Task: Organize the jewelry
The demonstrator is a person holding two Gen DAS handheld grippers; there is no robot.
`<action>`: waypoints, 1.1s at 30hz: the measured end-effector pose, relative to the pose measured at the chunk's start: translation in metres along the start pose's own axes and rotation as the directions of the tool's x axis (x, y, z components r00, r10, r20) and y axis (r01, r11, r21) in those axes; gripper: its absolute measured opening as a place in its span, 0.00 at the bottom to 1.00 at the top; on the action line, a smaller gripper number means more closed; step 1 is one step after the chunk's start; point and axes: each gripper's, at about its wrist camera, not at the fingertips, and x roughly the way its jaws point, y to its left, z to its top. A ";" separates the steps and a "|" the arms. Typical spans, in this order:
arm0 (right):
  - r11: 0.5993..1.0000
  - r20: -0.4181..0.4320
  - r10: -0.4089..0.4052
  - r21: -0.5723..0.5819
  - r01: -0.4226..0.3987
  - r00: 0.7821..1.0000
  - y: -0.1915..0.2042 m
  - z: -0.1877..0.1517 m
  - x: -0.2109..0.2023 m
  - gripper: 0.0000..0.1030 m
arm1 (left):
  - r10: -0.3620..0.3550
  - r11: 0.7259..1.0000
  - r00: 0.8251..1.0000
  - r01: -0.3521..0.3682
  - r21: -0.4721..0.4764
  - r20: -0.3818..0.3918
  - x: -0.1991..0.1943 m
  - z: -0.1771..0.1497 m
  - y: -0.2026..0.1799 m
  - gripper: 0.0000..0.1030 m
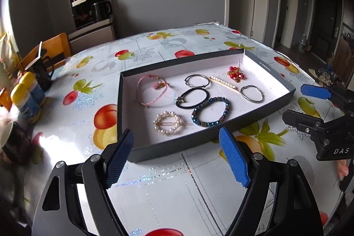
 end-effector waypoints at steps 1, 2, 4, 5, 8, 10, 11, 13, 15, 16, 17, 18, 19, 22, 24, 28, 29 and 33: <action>1.000 0.002 -0.008 -0.001 0.008 1.000 0.000 -0.004 0.000 0.89 | 0.009 1.000 1.000 -0.009 -0.005 0.003 -0.001 -0.004 -0.001 0.79; 1.000 0.004 -0.017 -0.003 0.017 1.000 0.000 -0.007 0.000 0.89 | 0.013 1.000 1.000 -0.013 -0.006 0.005 -0.002 -0.006 -0.002 0.79; 1.000 0.002 -0.020 -0.002 0.020 1.000 0.001 -0.012 0.000 0.89 | 0.013 1.000 1.000 -0.013 -0.003 0.013 -0.003 -0.011 -0.004 0.80; 1.000 0.002 -0.019 0.000 0.019 1.000 0.001 -0.014 0.001 0.89 | 0.014 1.000 1.000 -0.014 0.000 0.023 -0.005 -0.012 -0.005 0.80; 1.000 0.004 -0.024 0.000 0.024 1.000 0.001 -0.015 0.001 0.89 | 0.020 1.000 0.999 -0.020 -0.001 0.037 -0.007 -0.012 -0.004 0.80; 1.000 0.014 -0.029 -0.003 0.029 0.999 0.001 -0.015 -0.001 0.89 | 0.015 1.000 0.999 -0.015 -0.007 0.037 -0.007 -0.012 -0.003 0.80; 0.999 0.017 -0.033 -0.006 0.033 0.999 0.001 -0.015 -0.002 0.89 | 0.018 1.000 0.999 -0.018 -0.008 0.036 -0.006 -0.012 -0.002 0.80; 0.999 0.019 -0.037 -0.011 0.037 0.999 0.002 -0.015 -0.002 0.89 | 0.020 1.000 0.999 -0.020 -0.008 0.037 -0.005 -0.012 -0.002 0.80; 0.999 0.019 -0.038 -0.013 0.038 0.999 0.002 -0.016 -0.002 0.89 | 0.020 1.000 0.999 -0.020 -0.009 0.037 -0.005 -0.012 -0.002 0.80; 0.999 0.018 -0.038 -0.014 0.038 0.999 0.003 -0.016 -0.002 0.89 | 0.020 1.000 0.999 -0.019 -0.008 0.037 -0.005 -0.012 -0.002 0.80; 0.999 0.019 -0.038 -0.016 0.038 0.999 0.003 -0.017 -0.002 0.89 | 0.020 1.000 0.999 -0.020 -0.007 0.037 -0.005 -0.012 -0.002 0.80; 0.999 0.018 -0.038 -0.018 0.038 0.999 0.003 -0.017 -0.002 0.89 | 0.020 1.000 0.999 -0.020 -0.007 0.037 -0.005 -0.012 -0.002 0.80; 0.999 0.018 -0.039 -0.019 0.039 0.999 0.004 -0.017 -0.002 0.89 | 0.020 1.000 0.999 -0.019 -0.006 0.036 -0.005 -0.012 -0.002 0.80; 0.999 0.018 -0.038 -0.019 0.038 0.999 0.004 -0.017 -0.002 0.89 | 0.020 1.000 0.999 -0.020 -0.001 0.036 -0.005 -0.013 -0.002 0.80; 0.999 0.019 -0.039 -0.020 0.039 0.999 0.004 -0.017 -0.002 0.89 | 0.020 1.000 0.999 -0.020 -0.002 0.038 -0.005 -0.013 -0.002 0.80; 0.999 0.017 -0.038 -0.022 0.038 0.999 0.005 -0.017 -0.002 0.89 | 0.021 1.000 0.999 -0.021 -0.002 0.037 -0.006 -0.013 -0.002 0.80; 0.999 0.017 -0.038 -0.022 0.038 0.999 0.005 -0.017 -0.002 0.89 | 0.021 1.000 0.999 -0.021 -0.001 0.037 -0.006 -0.013 -0.003 0.80; 0.999 0.016 -0.039 -0.022 0.039 0.999 0.005 -0.016 -0.002 0.89 | 0.021 1.000 0.999 -0.021 0.001 0.037 -0.005 -0.013 -0.003 0.80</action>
